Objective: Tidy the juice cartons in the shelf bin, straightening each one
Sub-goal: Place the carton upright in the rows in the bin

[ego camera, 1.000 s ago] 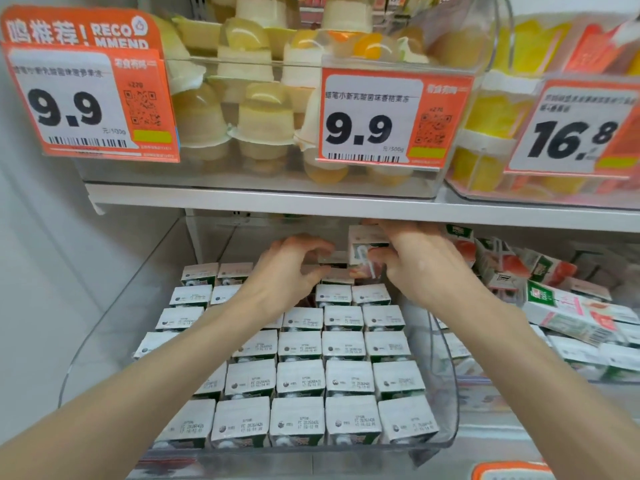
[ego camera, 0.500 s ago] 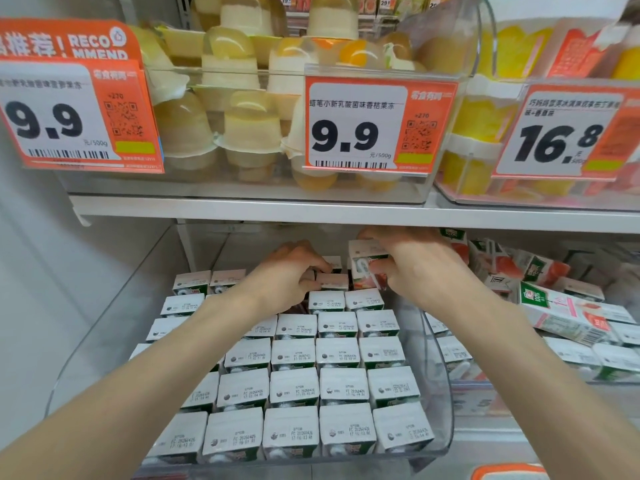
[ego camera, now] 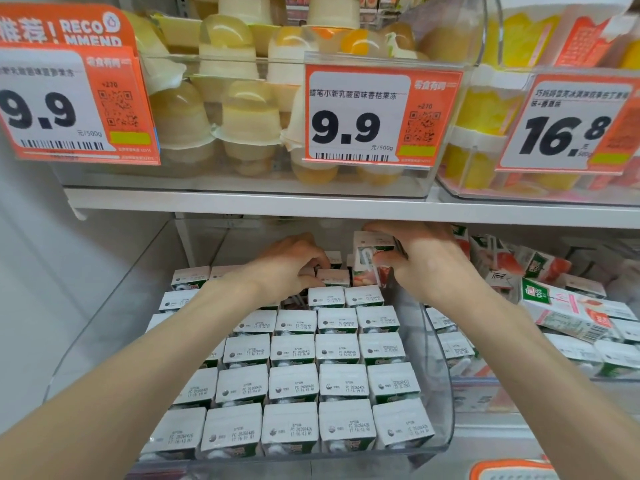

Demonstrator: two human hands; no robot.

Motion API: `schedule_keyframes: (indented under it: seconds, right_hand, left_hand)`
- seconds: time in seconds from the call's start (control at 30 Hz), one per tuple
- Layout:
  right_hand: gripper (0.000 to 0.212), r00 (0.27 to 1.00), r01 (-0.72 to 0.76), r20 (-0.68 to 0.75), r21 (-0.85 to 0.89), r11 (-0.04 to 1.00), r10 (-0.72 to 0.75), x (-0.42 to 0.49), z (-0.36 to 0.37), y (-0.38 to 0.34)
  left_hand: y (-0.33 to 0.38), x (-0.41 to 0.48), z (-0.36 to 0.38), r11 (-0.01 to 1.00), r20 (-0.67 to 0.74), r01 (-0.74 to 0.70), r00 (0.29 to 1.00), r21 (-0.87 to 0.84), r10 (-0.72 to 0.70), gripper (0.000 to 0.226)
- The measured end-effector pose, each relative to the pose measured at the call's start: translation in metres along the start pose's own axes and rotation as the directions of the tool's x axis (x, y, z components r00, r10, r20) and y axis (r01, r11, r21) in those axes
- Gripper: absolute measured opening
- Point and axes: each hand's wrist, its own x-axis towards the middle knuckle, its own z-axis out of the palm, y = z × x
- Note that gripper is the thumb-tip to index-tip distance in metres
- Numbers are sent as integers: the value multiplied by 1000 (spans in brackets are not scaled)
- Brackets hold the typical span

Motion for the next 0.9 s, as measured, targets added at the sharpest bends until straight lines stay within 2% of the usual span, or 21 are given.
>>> schedule_keyframes:
  seconds: [0.13,0.23,0.3,0.4,0.5,0.53,0.6,0.7,0.9]
  right_hand:
    - [57,1000,3,-27,-18,1000,-4,0,1,1]
    - [62,1000,-5,-14,-23,1000,5,0,0,4]
    - [57,1000,2,-7,-22,1000,-2,-1,-3,3]
    - [52,1000,0,1,-12,1000,0,0,-3,1]
    - [56,1000,-12,22,-42,999,13,5,1,0]
    - [58,1000,-16,23,-55,998,17,7,1,0]
    - [62,999,-15,37,-100,995,19,9,1,-4]
    - [63,997,5,76,-203,979,11,10,2,-13]
    - [54,998,22,55,-252,968,-9,10,3,-24]
  left_hand:
    - [2,-6,-2,997,18,-13,1000,-82,15,26]
    - [7,-12,-13,990,-11,-17,1000,-142,15,25]
    - [11,-19,-24,979,-41,-33,999,-203,25,22]
    - [16,-36,-37,947,-120,-42,993,-318,3,25]
    - [15,-60,-34,937,-223,28,968,-349,-112,41]
    - [17,-71,-33,930,-266,26,955,-368,-131,40]
    - [25,-95,-32,872,-322,-65,940,-486,-110,34]
    - [31,-121,-30,783,-305,-94,944,-615,-127,31]
    - [30,-137,-20,768,-263,-58,954,-638,-146,30]
